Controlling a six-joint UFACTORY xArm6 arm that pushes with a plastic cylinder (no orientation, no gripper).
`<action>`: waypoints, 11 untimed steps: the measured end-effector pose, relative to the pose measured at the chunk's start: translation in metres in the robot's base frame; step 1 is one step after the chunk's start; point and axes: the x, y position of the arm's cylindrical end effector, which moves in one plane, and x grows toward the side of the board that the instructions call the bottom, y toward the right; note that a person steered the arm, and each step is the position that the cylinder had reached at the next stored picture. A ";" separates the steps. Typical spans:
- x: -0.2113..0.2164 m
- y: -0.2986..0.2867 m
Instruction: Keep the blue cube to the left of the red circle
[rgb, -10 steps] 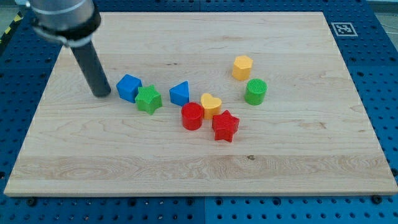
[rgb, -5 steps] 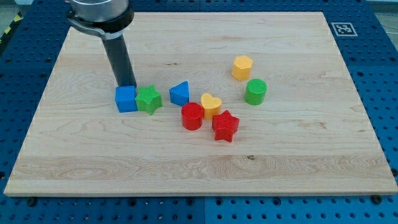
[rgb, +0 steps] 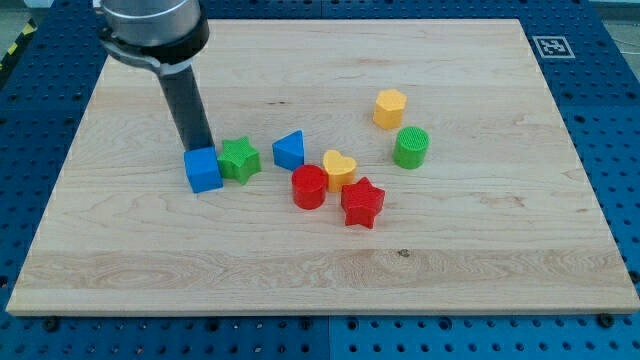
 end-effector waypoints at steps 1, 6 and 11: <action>0.000 0.000; 0.035 0.007; 0.079 0.015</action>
